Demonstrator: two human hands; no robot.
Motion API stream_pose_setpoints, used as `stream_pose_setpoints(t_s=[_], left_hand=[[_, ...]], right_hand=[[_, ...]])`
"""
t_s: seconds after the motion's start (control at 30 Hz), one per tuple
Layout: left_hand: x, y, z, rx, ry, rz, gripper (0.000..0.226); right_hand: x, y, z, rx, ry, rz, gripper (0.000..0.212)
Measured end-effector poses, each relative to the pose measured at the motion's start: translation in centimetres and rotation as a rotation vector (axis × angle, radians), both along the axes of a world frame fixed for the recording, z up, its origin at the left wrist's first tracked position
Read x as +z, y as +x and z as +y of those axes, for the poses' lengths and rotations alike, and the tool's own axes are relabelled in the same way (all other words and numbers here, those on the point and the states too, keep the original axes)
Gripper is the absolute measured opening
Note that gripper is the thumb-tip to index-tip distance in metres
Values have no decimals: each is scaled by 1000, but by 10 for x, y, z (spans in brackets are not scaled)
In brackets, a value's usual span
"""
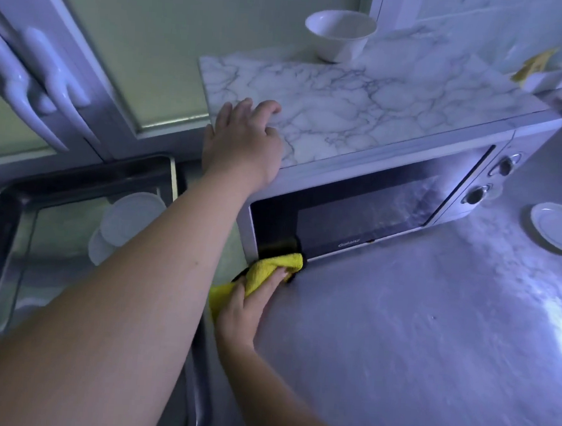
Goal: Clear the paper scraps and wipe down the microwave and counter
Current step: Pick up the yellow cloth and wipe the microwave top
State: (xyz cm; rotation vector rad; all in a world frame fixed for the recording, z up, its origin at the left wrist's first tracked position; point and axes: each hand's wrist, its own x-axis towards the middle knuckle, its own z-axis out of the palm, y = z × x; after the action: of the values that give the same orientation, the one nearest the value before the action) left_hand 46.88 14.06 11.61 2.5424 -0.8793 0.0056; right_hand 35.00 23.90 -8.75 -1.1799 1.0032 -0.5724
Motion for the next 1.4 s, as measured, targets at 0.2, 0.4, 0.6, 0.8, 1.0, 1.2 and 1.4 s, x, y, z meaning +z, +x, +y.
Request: stream_pose_setpoints(t_s=[0.2,0.4,0.6,0.8,1.0,1.2,1.4], left_hand=[[-2,0,1,0,15,-24,48],[-3,1,2,1,22,-16,50],[1,-2,1,-14,4,-45,49],[-2,-2,0,13,-16,-82,61],[-9,7,-4,25,16,-101,58],[-4,1,-5,40,92,-77,54],[-2,-2,-8,33,137,-53,48]], right_hand=[[48,-123,-63,166,838,-110,48],[111,-193,-176,-58,300,-224,58],[131,-164,-290,17,-574,-21,80],[109,-74,-327,-178,-1020,87,76],[91,-35,-313,-552,-684,-145,78],[100,-18,-279,-682,-76,-306,88],[97,18,-134,-472,-91,-169,94]])
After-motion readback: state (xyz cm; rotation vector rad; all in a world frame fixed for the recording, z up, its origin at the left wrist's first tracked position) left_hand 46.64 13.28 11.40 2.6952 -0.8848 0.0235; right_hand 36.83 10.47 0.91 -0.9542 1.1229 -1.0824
